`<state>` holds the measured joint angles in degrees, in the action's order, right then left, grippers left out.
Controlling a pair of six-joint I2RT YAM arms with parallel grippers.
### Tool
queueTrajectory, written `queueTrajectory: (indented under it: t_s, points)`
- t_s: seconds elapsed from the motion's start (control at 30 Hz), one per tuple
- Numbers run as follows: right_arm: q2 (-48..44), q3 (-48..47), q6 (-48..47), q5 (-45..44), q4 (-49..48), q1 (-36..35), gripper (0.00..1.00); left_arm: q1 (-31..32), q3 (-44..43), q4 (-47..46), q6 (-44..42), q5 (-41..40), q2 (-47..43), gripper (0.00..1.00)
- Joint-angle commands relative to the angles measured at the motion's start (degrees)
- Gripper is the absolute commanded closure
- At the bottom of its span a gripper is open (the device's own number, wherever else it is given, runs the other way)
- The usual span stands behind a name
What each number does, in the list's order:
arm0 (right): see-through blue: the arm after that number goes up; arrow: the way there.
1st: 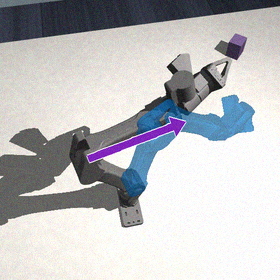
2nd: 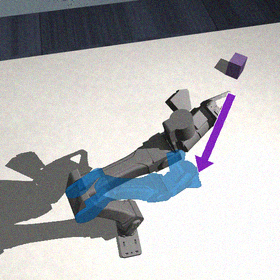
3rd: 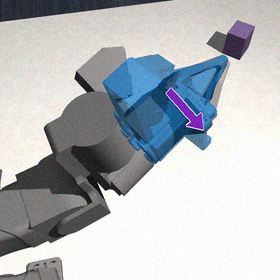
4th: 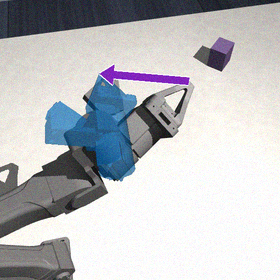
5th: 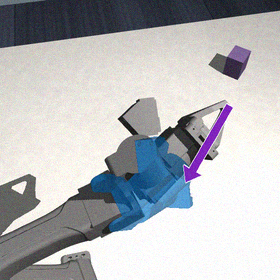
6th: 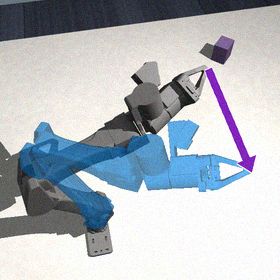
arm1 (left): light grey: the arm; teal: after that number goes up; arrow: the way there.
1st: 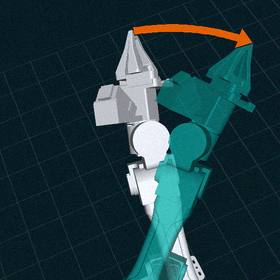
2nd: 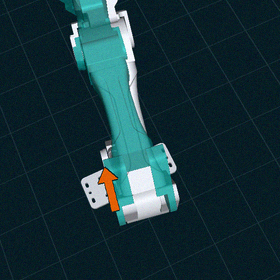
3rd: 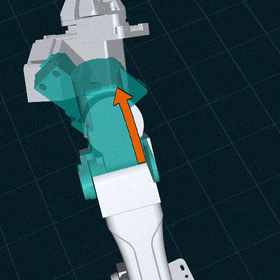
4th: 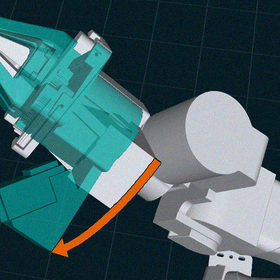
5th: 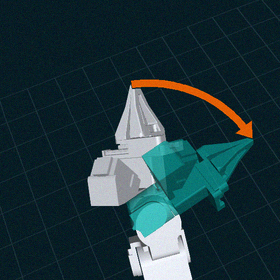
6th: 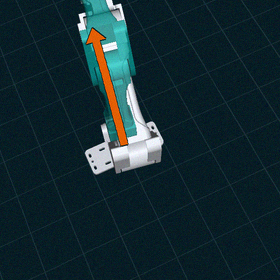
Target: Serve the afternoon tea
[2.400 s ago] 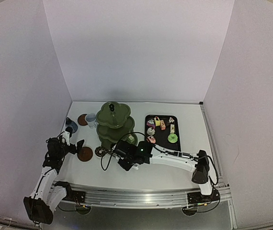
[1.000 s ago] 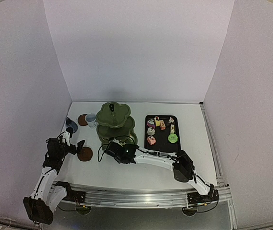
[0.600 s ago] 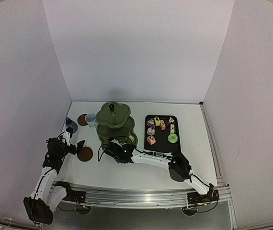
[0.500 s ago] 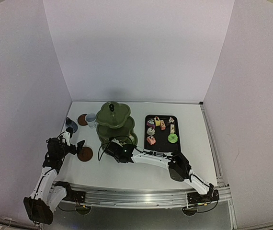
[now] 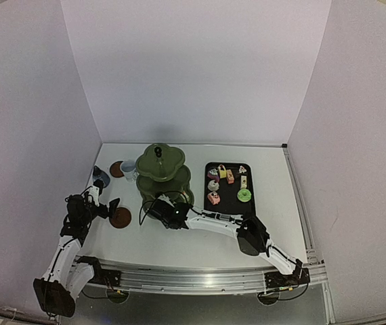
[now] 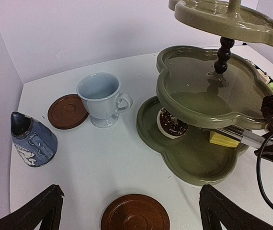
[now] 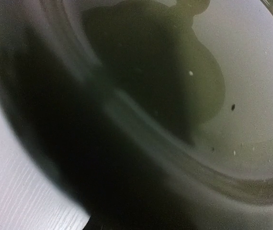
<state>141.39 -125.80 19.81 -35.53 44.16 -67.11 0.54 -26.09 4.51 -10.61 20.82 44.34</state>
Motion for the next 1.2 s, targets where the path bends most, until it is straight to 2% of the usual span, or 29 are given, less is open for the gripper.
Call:
queueTrajectory:
  t_s: [0.0,0.1,0.33,0.73,1.17]
  points:
    - [0.9,-2.8,0.4,0.2,-1.4,0.4,0.84,-0.3,0.2,1.0,-0.7,0.3,-0.6,0.0]
    - [-0.2,-2.2,0.7,0.4,-1.5,0.4,0.77,-0.3,0.3,1.0,-0.7,0.4,-0.6,0.0]
    - [-2.2,-1.8,2.1,0.6,-1.6,0.4,0.71,-0.3,0.4,1.1,-0.6,0.9,-0.4,0.0]
    - [-4.9,-1.5,3.8,3.0,-2.7,0.3,0.71,-0.3,0.5,1.3,-0.6,1.6,-0.4,0.0]
    - [-10.3,5.6,5.0,6.2,-7.3,0.1,0.72,-0.3,0.4,1.6,-0.8,2.0,-0.4,0.0]
